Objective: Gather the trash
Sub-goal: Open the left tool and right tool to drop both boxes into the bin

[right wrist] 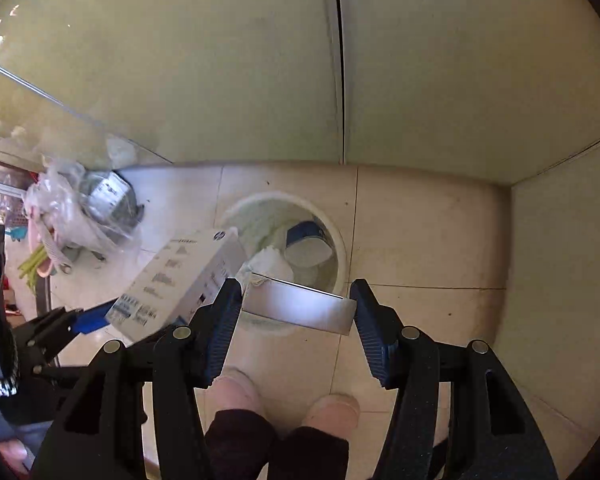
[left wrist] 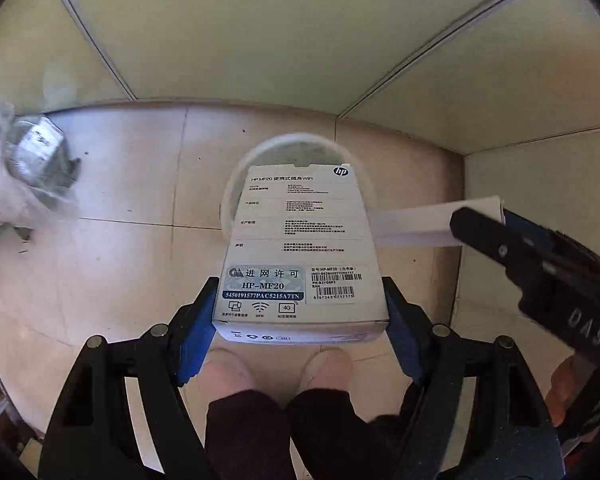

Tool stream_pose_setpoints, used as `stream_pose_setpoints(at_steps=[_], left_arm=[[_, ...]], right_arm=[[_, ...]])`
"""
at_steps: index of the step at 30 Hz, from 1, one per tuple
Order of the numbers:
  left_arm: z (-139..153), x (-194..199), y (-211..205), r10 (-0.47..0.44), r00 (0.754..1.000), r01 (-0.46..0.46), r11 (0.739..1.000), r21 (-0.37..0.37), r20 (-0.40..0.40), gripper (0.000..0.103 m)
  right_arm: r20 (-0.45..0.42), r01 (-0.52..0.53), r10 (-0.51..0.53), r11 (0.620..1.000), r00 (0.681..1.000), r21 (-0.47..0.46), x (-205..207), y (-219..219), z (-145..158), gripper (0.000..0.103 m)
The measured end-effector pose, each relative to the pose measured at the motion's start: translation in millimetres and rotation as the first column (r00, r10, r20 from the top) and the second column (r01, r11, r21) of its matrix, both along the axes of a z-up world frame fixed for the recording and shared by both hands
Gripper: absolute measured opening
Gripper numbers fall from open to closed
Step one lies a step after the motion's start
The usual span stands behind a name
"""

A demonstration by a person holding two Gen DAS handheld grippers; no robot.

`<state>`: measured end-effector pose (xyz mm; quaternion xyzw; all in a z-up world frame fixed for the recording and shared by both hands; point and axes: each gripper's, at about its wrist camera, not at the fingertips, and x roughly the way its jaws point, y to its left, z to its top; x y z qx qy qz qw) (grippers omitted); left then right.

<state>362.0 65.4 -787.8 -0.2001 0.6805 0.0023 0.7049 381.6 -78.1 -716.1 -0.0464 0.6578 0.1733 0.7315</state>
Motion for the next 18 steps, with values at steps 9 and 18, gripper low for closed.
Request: stream_pose_setpoints(at_steps=[9, 18], left_arm=[[-50, 12, -6, -0.073, 0.997, 0.073, 0.997, 0.011, -0.018, 0.076], [-40, 0, -7, -0.07, 0.997, 0.07, 0.997, 0.037, -0.02, 0.076]], right_arm=[[-0.022, -0.012, 0.013, 0.999, 1.0, 0.046, 13, -17, -34, 0.052], [-0.047, 0.0, 0.004, 0.998, 0.999, 0.068, 8, -24, -15, 0.052]])
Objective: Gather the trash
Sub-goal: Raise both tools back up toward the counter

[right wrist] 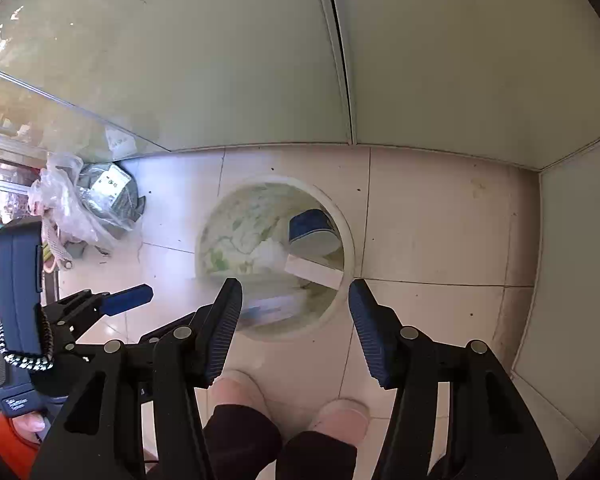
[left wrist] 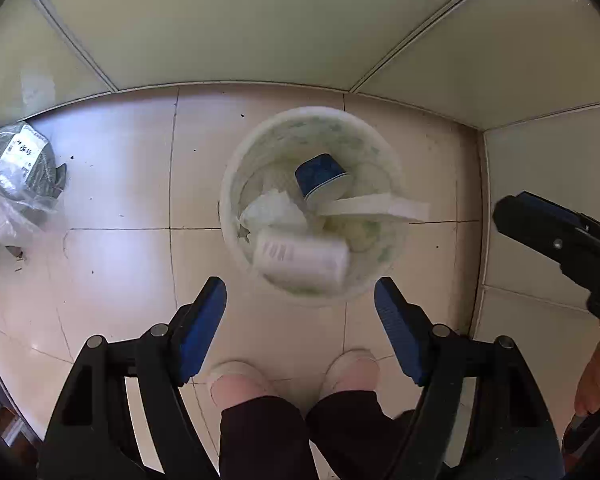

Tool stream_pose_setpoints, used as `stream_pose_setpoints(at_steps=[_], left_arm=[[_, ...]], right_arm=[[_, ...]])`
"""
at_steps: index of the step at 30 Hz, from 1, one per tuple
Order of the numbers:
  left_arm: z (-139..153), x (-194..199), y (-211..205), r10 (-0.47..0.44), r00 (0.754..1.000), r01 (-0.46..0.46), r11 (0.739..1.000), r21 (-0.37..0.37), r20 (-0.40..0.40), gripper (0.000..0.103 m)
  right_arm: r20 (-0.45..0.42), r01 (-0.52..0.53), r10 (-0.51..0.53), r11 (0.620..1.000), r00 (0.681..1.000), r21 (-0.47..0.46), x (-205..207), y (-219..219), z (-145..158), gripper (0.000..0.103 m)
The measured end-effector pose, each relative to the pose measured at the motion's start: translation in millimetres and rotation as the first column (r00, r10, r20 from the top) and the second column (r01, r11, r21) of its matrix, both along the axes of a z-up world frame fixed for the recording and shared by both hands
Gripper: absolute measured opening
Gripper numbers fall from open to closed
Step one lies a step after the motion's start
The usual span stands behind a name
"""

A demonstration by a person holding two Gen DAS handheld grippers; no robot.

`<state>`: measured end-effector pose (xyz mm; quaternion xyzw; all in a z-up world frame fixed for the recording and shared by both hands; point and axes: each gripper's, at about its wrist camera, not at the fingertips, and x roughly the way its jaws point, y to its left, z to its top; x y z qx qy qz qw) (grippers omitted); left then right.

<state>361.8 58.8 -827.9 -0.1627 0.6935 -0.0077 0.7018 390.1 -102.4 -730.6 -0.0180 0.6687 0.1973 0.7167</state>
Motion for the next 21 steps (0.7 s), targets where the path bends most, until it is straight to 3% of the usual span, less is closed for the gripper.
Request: stream_pose_setpoints(at_steps=[3, 7, 12, 21], left_arm=[[18, -3, 2, 0.016, 1.0, -0.016, 1.0, 0.006, 0.006, 0.076], [66, -8, 5, 0.019, 0.999, -0.02, 0.999, 0.047, 0.032, 0.076], [152, -14, 13, 0.017, 0.996, -0.023, 0.997, 0.067, 0.083, 0.076], [341, -20, 39, 0.015, 0.973, -0.042, 0.992, 0.116, 0.231, 0.076]], right_arm=[[0.005, -0.004, 0.004, 1.0, 1.0, 0.002, -4, 4, 20, 0.052], [0.017, -0.002, 0.002, 1.0, 1.0, 0.009, -6, 10, 57, 0.052], [0.048, 0.005, -0.006, 1.0, 0.999, 0.024, -7, 17, 128, 0.052], [0.185, 0.037, -0.045, 0.998, 0.982, 0.043, -8, 26, 301, 0.052]])
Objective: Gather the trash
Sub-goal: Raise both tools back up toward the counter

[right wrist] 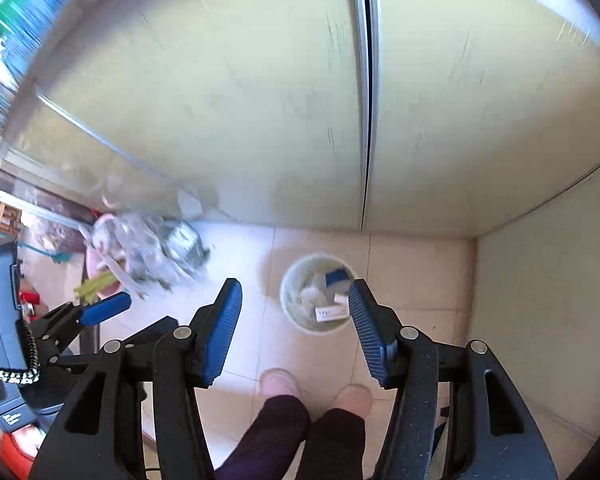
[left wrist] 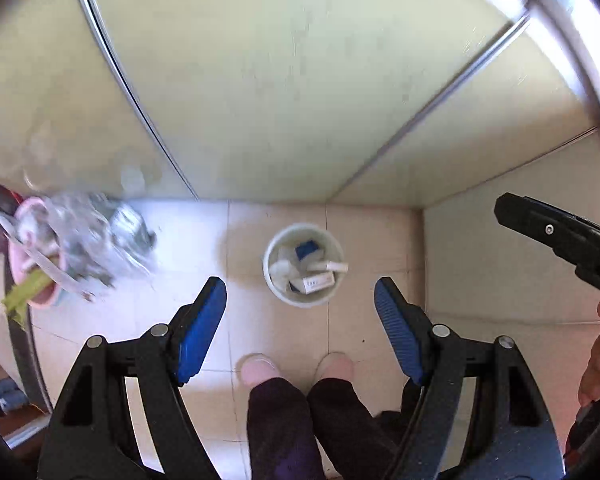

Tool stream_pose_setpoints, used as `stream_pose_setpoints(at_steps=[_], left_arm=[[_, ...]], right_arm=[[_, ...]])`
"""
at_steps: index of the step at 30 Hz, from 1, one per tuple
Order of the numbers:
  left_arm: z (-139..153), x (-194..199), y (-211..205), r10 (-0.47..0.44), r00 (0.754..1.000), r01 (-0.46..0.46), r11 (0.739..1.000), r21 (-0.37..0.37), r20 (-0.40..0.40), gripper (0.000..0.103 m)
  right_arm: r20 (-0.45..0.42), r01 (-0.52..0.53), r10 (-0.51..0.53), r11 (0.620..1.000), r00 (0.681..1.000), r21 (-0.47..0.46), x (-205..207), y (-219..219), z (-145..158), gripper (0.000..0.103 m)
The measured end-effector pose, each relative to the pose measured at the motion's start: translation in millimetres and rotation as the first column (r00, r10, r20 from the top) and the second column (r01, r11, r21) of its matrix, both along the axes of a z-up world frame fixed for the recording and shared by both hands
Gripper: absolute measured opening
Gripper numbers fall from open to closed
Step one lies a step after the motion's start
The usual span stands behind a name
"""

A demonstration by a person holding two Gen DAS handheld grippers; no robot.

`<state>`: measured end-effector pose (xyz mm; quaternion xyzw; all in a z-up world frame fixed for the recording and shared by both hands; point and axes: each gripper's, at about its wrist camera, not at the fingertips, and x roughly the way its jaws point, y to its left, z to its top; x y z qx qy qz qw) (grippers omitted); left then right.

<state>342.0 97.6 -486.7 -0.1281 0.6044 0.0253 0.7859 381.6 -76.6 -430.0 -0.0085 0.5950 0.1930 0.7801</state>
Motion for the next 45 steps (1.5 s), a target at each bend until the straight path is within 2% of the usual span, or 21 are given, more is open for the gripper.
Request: stream_pose_setpoints(at_steps=[6, 9, 14, 19, 26, 33, 37, 40, 45], left_arm=[[132, -6, 22, 0.003, 0.991, -0.009, 0.999, 0.043, 0.131, 0.076], [184, -10, 27, -0.006, 0.982, -0.006, 0.998, 0.063, 0.189, 0.076], [263, -16, 35, -0.019, 0.954, -0.01, 0.995, 0.095, 0.299, 0.076], [314, -11, 37, -0.021, 0.919, -0.017, 0.996, 0.093, 0.395, 0.076], [353, 12, 30, -0.062, 0.896, 0.014, 0.994, 0.111, 0.44, 0.076], [369, 71, 17, -0.068, 0.88, 0.009, 0.992, 0.127, 0.469, 0.076], [378, 116, 9, -0.059, 0.877, -0.003, 0.992, 0.128, 0.478, 0.077], [384, 154, 0, -0.041, 0.881, -0.031, 0.989, 0.143, 0.471, 0.078], [385, 212, -10, 0.025, 0.882, -0.097, 0.987, 0.128, 0.47, 0.08]], right_arm=[[0.114, 0.043, -0.048, 0.998, 0.992, 0.039, -12, -3, 114, 0.052], [0.181, 0.064, -0.075, 0.996, 0.981, 0.064, -21, -6, 162, 0.052], [0.281, 0.085, -0.107, 0.992, 0.954, 0.09, -35, -6, 221, 0.052], [0.377, 0.113, -0.14, 0.989, 0.916, 0.094, -42, 2, 260, 0.055], [0.432, 0.151, -0.191, 0.98, 0.881, 0.126, -27, -12, 302, 0.058], [0.479, 0.149, -0.203, 0.978, 0.854, 0.148, 26, -30, 315, 0.061], [0.48, 0.137, -0.205, 0.975, 0.853, 0.173, 71, -45, 320, 0.061], [0.468, 0.119, -0.189, 0.977, 0.863, 0.175, 109, -58, 326, 0.061], [0.467, 0.066, -0.116, 0.99, 0.877, 0.123, 174, -74, 326, 0.066]])
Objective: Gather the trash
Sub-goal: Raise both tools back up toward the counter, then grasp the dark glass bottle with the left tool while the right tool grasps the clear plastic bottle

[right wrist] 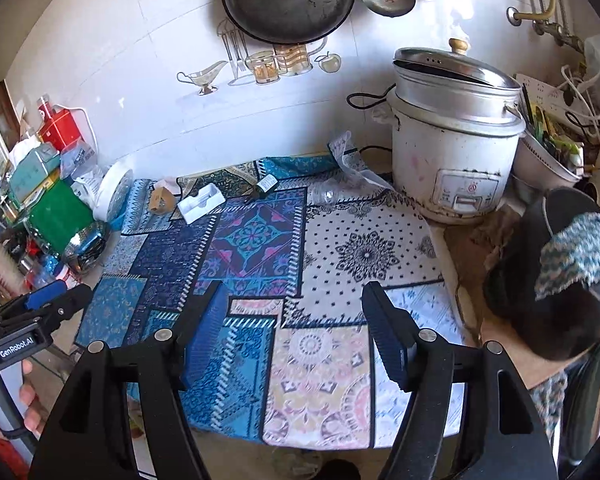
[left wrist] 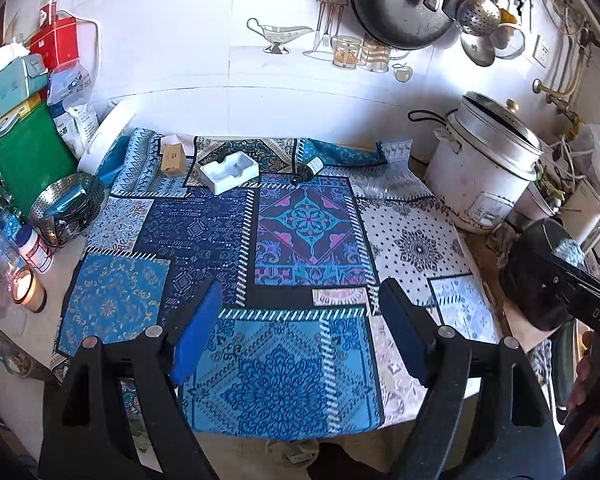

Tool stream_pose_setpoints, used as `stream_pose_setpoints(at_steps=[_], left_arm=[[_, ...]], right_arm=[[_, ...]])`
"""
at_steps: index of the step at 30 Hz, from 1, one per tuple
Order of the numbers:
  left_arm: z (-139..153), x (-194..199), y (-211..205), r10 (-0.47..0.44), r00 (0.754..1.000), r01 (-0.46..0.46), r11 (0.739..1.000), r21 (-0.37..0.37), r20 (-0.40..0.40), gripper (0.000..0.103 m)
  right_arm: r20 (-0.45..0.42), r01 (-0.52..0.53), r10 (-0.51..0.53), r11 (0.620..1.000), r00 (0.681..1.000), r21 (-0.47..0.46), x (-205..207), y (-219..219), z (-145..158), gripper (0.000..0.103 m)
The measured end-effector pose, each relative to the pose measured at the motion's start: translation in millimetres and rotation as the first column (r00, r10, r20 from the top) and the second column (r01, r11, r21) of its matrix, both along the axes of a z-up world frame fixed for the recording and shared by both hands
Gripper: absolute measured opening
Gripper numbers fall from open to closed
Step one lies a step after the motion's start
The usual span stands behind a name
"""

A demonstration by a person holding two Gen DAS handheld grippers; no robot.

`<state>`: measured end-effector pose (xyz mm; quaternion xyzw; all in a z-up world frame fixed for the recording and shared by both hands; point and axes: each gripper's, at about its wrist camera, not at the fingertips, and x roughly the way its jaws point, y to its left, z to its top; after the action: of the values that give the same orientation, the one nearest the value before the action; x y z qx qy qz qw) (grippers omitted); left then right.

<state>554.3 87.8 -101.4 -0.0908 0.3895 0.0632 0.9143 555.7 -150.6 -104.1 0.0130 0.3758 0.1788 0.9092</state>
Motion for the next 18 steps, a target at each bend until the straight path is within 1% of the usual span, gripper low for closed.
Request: stream_pose_setpoints(at_steps=[4, 9, 11, 15, 17, 18], left_arm=[[-3, 42, -3, 0.029, 1.0, -0.029, 0.999, 0.029, -0.01, 0.08], [-5, 86, 9, 0.034, 0.999, -0.033, 0.999, 0.035, -0.025, 0.08], [-9, 101, 16, 0.028, 0.999, -0.027, 0.999, 0.03, -0.029, 0.081], [-21, 137, 38, -0.017, 0.999, 0.018, 1.0, 0.001, -0.047, 0.081], [-29, 156, 50, -0.064, 0.997, 0.063, 0.998, -0.018, -0.051, 0.081], [-35, 167, 56, -0.09, 0.994, 0.089, 0.996, -0.023, -0.067, 0.081]], right_arm=[[-0.013, -0.021, 0.021, 1.0, 1.0, -0.008, 45, -6, -8, 0.066], [-0.058, -0.02, 0.02, 1.0, 0.998, 0.009, 94, 3, -22, 0.066], [-0.073, -0.01, 0.01, 1.0, 0.997, 0.001, 111, 11, -30, 0.066], [-0.11, 0.027, -0.027, 1.0, 0.994, 0.0, 145, 33, -48, 0.066], [-0.125, 0.056, -0.054, 0.998, 0.991, 0.011, 164, 42, -57, 0.066], [-0.14, 0.082, -0.08, 0.997, 0.987, 0.009, 173, 49, -63, 0.066]])
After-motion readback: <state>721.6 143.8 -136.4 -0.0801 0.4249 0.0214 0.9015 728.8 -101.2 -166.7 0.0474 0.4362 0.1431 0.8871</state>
